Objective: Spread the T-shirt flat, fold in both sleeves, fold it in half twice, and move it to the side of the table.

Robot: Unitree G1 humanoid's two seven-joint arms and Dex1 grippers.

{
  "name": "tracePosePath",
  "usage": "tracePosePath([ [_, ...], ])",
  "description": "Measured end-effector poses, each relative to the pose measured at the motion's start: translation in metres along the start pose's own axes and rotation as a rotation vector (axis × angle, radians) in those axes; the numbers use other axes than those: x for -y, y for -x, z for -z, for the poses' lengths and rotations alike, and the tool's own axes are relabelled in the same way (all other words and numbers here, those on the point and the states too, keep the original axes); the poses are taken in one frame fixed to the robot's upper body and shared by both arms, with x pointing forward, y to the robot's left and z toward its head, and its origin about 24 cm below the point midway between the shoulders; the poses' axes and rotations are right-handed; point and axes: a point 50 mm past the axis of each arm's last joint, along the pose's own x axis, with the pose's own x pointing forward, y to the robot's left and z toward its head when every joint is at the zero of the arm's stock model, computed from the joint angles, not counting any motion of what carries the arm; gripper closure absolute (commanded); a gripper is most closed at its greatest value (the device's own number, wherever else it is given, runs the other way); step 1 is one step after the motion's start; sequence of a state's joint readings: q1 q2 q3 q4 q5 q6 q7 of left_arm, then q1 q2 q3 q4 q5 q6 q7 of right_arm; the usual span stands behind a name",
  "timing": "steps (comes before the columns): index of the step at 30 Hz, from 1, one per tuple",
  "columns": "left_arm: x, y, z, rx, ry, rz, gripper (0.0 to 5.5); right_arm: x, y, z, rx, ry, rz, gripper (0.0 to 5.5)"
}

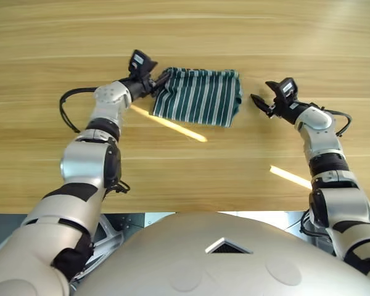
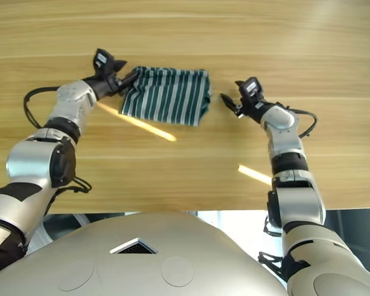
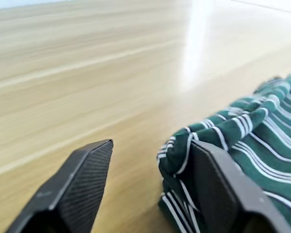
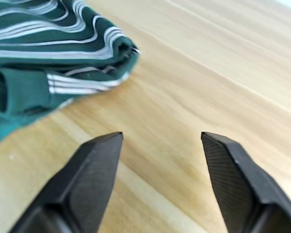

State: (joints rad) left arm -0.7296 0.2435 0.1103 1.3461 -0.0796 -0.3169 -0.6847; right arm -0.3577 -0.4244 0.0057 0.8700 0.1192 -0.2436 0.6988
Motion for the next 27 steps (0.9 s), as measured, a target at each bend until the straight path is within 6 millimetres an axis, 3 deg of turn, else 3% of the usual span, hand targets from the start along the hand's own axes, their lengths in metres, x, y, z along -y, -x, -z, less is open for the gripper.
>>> tracePosePath([
  [4,-0.018,0.004,-0.007,0.087,0.252,-0.188,1.95,0.018,0.0,-0.006,0.099,-0.241,0.052,1.0],
  [6,-0.024,0.007,-0.002,0.132,0.49,-0.277,1.95,0.022,-0.001,-0.003,0.107,-0.334,0.083,0.53],
  [8,-0.021,0.006,0.002,0.178,0.641,-0.284,2.4,0.024,0.001,0.0,0.118,-0.381,0.104,0.1],
  [10,-0.025,0.009,-0.001,0.316,0.798,-0.269,2.75,0.029,0.001,-0.007,0.192,-0.393,0.125,0.1],
  [12,-0.034,0.019,-0.017,0.542,0.833,-0.161,3.06,0.031,0.0,-0.03,0.365,-0.34,0.099,0.1],
  [15,-0.038,0.033,-0.043,0.764,0.627,0.023,3.54,0.025,-0.003,-0.065,0.564,-0.222,0.036,0.62],
  [17,-0.025,0.041,-0.053,0.854,0.337,0.2,3.92,0.003,-0.011,-0.085,0.65,-0.101,-0.032,1.03],
  [20,0.006,0.038,-0.039,0.767,0.028,0.321,4.64,-0.038,-0.032,-0.1,0.637,0.062,-0.136,1.8],
  [25,0.052,0.03,-0.021,0.55,-0.456,0.489,5.41,-0.102,-0.068,-0.099,0.504,0.332,-0.268,2.71],
  [27,0.056,0.029,-0.015,0.49,-0.54,0.495,5.5,-0.111,-0.076,-0.102,0.491,0.386,-0.275,3.09],
])
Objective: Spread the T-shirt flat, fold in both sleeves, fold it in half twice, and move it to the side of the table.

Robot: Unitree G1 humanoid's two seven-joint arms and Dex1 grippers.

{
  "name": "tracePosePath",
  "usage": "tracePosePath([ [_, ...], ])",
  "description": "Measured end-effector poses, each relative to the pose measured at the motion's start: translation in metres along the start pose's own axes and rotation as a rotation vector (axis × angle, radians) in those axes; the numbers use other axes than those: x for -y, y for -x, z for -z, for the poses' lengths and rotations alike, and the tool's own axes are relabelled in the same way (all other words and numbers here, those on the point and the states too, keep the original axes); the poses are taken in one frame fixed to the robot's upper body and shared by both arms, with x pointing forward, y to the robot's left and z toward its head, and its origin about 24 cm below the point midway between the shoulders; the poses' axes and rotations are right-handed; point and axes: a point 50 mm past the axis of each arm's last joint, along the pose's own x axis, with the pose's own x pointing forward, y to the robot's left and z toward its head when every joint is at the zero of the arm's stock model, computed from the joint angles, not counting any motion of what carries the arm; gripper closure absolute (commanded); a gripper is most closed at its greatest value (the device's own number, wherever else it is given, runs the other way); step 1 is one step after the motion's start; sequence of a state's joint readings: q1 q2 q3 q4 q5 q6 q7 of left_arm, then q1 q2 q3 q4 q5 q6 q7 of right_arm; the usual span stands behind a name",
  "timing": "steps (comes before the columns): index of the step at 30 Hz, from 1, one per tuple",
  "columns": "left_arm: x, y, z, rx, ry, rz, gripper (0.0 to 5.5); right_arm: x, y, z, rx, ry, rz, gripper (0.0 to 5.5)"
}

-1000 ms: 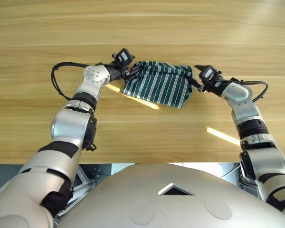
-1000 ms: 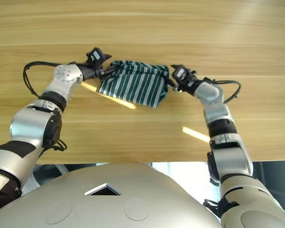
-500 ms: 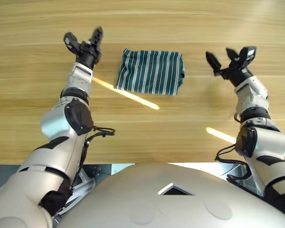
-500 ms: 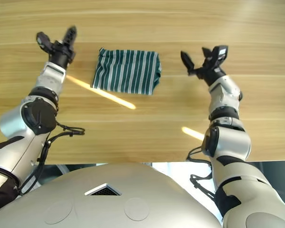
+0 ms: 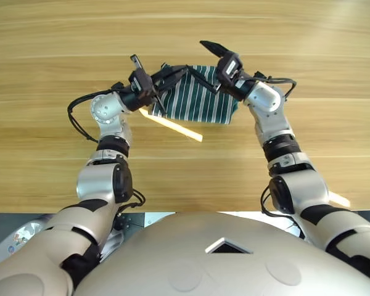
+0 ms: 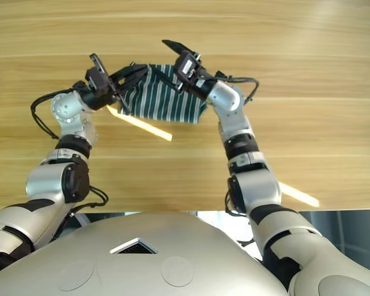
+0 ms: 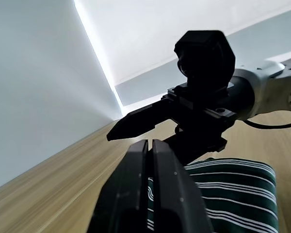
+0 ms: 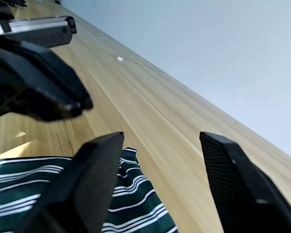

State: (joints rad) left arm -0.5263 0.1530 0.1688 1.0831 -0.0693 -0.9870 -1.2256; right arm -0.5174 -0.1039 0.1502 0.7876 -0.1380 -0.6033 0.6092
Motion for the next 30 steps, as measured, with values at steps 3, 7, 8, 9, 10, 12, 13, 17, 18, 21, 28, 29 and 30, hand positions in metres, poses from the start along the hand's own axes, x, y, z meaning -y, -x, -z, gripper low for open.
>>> tracePosePath([
  [3,0.016,0.006,0.011,-0.166,-0.096,0.146,5.5,-0.009,-0.012,0.003,-0.053,0.073,-0.043,3.86],
  [7,0.024,0.02,0.02,-0.311,-0.184,0.258,5.5,-0.015,-0.023,0.009,-0.121,0.125,-0.056,4.67],
  [8,0.022,0.025,0.021,-0.347,-0.217,0.271,5.5,-0.017,-0.026,0.01,-0.134,0.142,-0.057,4.92],
  [9,0.02,0.028,0.021,-0.376,-0.254,0.279,5.5,-0.019,-0.028,0.01,-0.137,0.143,-0.059,5.09],
  [10,0.019,0.03,0.022,-0.4,-0.284,0.286,5.5,-0.022,-0.03,0.011,-0.142,0.145,-0.065,5.29],
  [12,0.014,0.025,0.023,-0.445,-0.373,0.295,5.5,-0.03,-0.033,0.012,-0.155,0.161,-0.099,5.49],
  [13,0.012,0.022,0.024,-0.459,-0.409,0.299,5.5,-0.031,-0.033,0.013,-0.158,0.166,-0.106,5.49],
  [17,0.01,0.01,0.023,-0.456,-0.507,0.304,5.5,-0.035,-0.038,0.013,-0.178,0.222,-0.161,5.49],
  [18,0.012,0.008,0.022,-0.448,-0.524,0.31,5.5,-0.037,-0.039,0.014,-0.192,0.239,-0.182,5.49],
  [21,0.015,0.0,0.022,-0.435,-0.575,0.332,5.5,-0.045,-0.038,0.024,-0.277,0.274,-0.234,5.49],
  [28,0.022,-0.008,0.025,-0.443,-0.652,0.397,5.5,-0.038,-0.035,0.042,-0.483,0.282,-0.206,5.49],
  [29,0.022,-0.009,0.026,-0.442,-0.656,0.395,5.5,-0.035,-0.034,0.043,-0.495,0.266,-0.188,5.49],
  [30,0.022,-0.009,0.026,-0.44,-0.658,0.389,5.5,-0.031,-0.032,0.045,-0.512,0.242,-0.16,5.49],
])
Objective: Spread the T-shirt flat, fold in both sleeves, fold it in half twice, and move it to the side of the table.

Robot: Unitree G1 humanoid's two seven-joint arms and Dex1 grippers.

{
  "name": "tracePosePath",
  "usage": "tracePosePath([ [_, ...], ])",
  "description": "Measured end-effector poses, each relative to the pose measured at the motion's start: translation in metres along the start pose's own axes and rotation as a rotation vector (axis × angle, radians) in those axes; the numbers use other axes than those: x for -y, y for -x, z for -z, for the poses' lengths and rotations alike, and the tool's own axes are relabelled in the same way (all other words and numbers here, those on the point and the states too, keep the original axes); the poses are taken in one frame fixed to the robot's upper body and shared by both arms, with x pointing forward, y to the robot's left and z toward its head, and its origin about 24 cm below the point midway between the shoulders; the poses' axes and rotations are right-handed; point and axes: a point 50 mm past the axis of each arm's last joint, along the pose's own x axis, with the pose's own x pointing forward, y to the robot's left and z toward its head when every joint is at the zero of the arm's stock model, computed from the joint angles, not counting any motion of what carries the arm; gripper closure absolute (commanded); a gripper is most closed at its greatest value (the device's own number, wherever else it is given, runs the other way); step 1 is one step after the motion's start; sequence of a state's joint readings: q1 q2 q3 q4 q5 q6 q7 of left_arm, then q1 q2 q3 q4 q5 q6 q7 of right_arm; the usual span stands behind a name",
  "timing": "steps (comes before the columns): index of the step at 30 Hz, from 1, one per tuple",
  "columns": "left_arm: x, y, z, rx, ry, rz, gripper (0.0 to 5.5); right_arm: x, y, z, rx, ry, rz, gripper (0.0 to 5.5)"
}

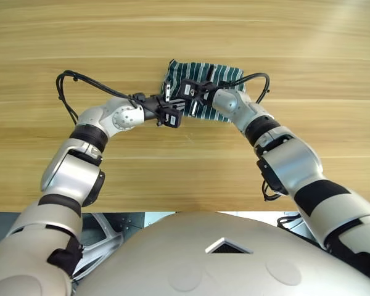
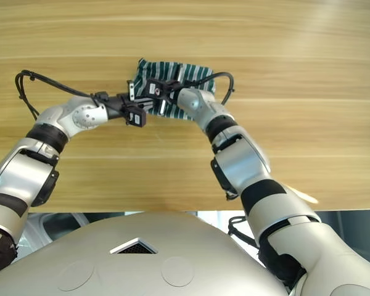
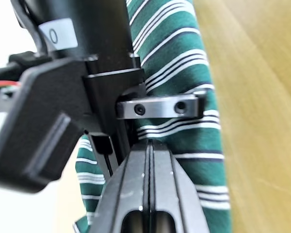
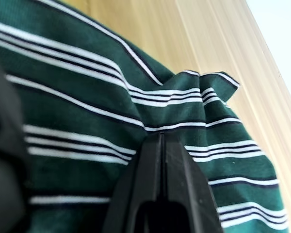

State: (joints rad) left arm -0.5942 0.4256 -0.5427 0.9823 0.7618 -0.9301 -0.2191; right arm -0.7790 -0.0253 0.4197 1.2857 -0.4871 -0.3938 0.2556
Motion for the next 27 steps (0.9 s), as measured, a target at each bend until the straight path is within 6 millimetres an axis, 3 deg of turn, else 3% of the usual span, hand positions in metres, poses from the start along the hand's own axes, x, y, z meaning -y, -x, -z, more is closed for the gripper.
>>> tracePosePath([
  [5,-0.001,-0.003,0.001,-0.014,-0.006,-0.022,5.5,0.023,0.018,0.034,-0.117,-0.243,0.146,5.49],
  [8,0.0,-0.001,0.001,-0.002,0.033,-0.059,5.5,0.038,0.039,0.066,-0.221,-0.435,0.308,5.49],
  [13,0.01,0.015,0.003,0.018,0.182,-0.166,5.5,0.054,0.127,0.153,-0.445,-0.769,0.754,5.49],
  [16,0.02,0.027,0.006,0.013,0.277,-0.231,5.5,0.05,0.172,0.184,-0.515,-0.875,0.926,5.49],
  [18,0.024,0.032,0.008,0.002,0.316,-0.264,5.5,0.048,0.181,0.189,-0.523,-0.9,0.959,5.49],
  [27,0.036,0.045,0.009,0.0,0.422,-0.345,5.5,0.052,0.183,0.188,-0.459,-0.929,0.946,5.49],
])
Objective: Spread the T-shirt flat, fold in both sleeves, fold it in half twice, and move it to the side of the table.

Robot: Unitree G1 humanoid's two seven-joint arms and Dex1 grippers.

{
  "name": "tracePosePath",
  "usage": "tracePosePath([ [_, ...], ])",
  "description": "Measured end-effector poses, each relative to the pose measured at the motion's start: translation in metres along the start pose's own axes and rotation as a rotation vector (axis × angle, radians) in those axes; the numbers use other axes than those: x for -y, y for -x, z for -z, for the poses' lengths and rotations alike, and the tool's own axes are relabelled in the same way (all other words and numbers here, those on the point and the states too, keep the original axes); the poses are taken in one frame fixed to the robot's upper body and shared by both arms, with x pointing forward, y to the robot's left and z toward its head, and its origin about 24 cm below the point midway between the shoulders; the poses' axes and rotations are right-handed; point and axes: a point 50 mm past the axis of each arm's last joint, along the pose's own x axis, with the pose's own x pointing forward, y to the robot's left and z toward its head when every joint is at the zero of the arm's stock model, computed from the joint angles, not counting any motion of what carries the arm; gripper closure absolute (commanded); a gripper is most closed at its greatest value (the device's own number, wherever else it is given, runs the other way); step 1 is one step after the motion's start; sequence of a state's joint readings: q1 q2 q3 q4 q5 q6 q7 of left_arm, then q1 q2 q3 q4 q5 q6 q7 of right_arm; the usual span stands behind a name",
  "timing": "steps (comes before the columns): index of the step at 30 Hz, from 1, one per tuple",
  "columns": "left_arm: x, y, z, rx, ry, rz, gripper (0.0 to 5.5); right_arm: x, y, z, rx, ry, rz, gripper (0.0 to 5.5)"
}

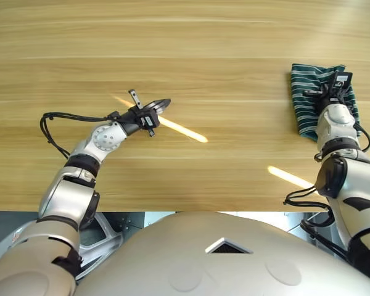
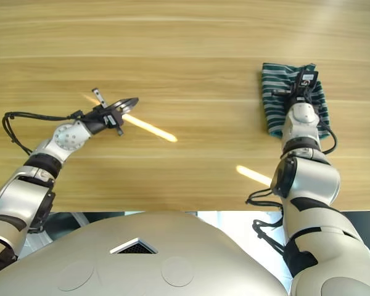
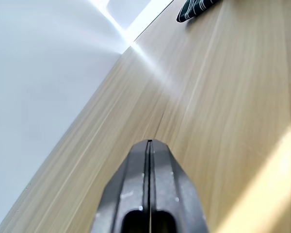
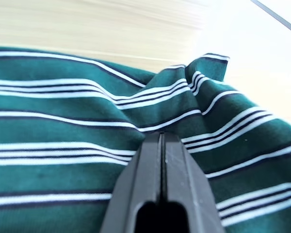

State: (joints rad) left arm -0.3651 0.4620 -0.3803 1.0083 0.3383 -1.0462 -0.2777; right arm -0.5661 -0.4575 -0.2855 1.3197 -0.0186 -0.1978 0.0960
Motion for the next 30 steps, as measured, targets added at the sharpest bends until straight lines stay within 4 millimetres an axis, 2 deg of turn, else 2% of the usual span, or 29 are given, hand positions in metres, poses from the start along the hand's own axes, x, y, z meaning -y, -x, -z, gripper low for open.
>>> tracePosePath([
  [5,0.0,0.003,0.001,-0.004,0.027,-0.02,5.5,0.004,0.001,-0.008,0.076,-0.124,-0.074,5.49],
  [8,0.0,0.004,0.002,-0.007,0.035,-0.027,5.5,0.01,-0.002,-0.034,0.186,-0.162,-0.105,5.49],
  [10,0.0,0.004,0.002,-0.007,0.037,-0.029,5.5,0.01,-0.002,-0.041,0.216,-0.161,-0.12,5.49],
  [26,0.003,0.006,0.003,-0.014,0.042,-0.043,5.5,0.008,-0.003,-0.035,0.173,-0.154,-0.091,5.49],
  [30,0.004,0.006,0.002,-0.012,0.04,-0.041,5.5,0.01,-0.002,-0.024,0.126,-0.164,-0.061,5.49],
])
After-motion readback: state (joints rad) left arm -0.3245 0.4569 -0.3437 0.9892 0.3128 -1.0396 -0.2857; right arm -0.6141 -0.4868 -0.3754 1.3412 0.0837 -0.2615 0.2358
